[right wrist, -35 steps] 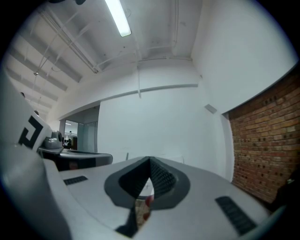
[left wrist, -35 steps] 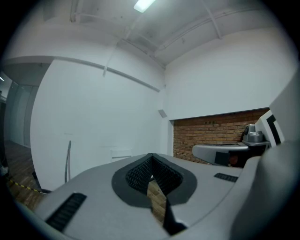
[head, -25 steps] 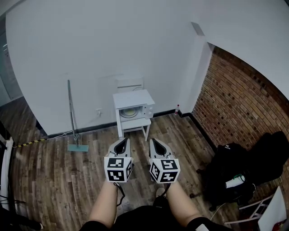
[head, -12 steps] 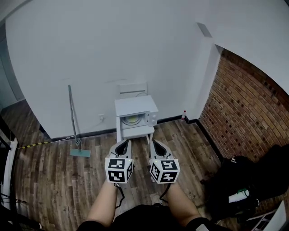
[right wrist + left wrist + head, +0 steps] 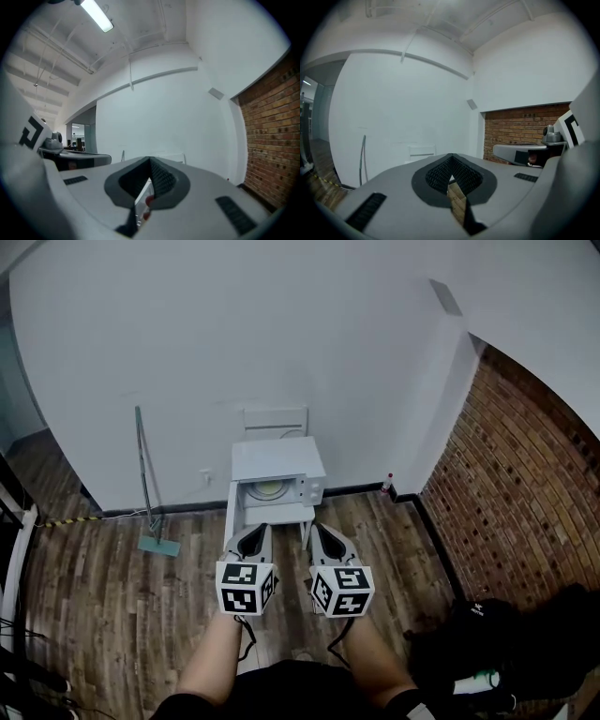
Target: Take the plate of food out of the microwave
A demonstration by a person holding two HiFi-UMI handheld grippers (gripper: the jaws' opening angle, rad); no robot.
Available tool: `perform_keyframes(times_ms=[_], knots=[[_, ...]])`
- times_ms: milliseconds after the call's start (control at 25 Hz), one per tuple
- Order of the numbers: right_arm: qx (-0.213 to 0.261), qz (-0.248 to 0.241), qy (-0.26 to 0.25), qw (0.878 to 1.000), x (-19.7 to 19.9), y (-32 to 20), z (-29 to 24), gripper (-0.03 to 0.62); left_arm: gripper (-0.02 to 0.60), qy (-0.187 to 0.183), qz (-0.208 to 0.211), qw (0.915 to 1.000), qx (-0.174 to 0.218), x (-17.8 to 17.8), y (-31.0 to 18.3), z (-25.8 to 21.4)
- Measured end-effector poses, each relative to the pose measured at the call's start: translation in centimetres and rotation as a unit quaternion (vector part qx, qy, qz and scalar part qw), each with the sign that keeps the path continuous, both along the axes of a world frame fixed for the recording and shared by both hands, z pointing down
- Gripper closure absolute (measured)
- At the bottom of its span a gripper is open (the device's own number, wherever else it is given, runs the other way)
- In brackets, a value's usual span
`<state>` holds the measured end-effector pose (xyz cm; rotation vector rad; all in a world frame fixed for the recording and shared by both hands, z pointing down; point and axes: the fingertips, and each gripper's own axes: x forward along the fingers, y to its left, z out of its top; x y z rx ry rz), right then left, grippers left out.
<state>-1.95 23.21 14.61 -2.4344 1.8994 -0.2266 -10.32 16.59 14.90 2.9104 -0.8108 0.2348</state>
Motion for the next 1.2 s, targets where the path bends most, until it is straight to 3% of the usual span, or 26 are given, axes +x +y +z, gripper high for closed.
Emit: perform_keyframes(times_ms=[600,760,1200], knots=[[-0.023,-0.038,-0.021,0.999,5.7,-5.0,3.1,0.588,0.584,-0.011,-0.045,0.9981,-0.040,4.8,-5.0,3.4],[-0.033,-0.040,-0.011,0.999,7.7,-8.4,4.2,0.588,0.584,-0.009,-0.046,0.9975,-0.053,6.9,-8.5,5.0],[-0.047,-0.034,0.018,0.998,17.4,-22.1,3.6,0.588,0.584,0.002,-0.031,0.9971,-0.069,16.8,-22.3,6.1]])
